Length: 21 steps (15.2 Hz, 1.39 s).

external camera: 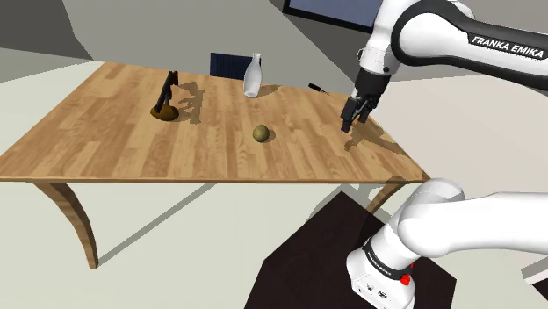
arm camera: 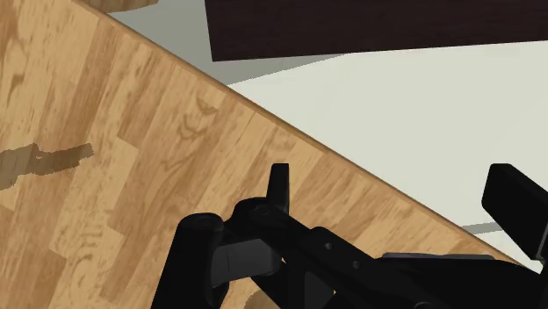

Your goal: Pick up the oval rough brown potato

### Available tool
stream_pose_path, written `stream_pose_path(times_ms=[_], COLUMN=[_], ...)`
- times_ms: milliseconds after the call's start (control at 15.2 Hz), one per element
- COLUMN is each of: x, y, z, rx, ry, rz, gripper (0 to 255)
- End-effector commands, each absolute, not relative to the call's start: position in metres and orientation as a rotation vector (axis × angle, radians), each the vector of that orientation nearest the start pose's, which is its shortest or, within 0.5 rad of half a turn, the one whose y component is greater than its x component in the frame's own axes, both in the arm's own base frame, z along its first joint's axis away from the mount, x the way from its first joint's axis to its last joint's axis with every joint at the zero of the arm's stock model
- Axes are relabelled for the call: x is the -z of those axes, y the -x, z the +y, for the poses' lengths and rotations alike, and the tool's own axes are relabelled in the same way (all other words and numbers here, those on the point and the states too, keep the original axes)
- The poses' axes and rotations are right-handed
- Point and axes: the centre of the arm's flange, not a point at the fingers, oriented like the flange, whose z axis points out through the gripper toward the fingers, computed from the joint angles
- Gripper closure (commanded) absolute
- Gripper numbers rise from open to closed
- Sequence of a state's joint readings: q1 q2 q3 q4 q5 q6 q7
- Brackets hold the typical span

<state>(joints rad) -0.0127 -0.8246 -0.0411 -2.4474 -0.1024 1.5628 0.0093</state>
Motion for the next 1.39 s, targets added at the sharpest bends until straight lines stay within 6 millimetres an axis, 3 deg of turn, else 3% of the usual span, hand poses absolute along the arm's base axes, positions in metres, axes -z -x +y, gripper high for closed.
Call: stream_pose_path(times_ms=[0,660,1320], x=[-0.558,-0.496,-0.421], y=[-0.292,-0.424,-0.551], z=[-0.03,-0.005,-0.001], rx=[-0.099,-0.24,-0.389], ry=[3.21,3.292,3.357], rz=[0.075,0.246,0.427], gripper=[0,0,0])
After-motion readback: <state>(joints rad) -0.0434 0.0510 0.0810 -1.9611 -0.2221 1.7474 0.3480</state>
